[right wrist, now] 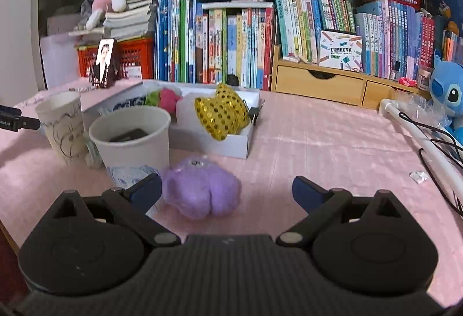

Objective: Organize soft objects
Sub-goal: 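Move the left tool to the blue mask pack while the right tool approaches the lavender plush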

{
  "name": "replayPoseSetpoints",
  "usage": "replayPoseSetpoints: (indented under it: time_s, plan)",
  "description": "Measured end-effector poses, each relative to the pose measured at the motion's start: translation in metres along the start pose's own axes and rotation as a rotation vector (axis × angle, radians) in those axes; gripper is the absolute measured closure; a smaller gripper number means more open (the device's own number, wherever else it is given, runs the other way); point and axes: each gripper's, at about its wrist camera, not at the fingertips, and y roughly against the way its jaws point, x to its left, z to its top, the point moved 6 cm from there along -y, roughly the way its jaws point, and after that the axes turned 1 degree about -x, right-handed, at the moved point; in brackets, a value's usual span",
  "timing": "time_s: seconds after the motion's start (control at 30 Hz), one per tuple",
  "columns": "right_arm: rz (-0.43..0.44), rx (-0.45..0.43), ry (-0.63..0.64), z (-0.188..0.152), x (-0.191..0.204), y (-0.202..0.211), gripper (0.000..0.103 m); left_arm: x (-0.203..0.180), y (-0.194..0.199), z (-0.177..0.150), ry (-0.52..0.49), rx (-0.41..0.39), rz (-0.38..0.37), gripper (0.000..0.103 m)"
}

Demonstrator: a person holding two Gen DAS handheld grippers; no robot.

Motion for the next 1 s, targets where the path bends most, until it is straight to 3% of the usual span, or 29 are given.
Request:
replayPoseSetpoints:
  time_s: [0.6,1.0]
  plan:
    - [-0.001,0.045,0.051,-0.001,0.011,-0.022,0.002,0.0,-0.024,-0.003,-0.004,0.002,-0.028,0.003]
    - [0.009,0.077,0.051,-0.003,0.007,-0.033,0.002,0.007,-0.053,-0.005,0.065,0.09,-0.044,0.007]
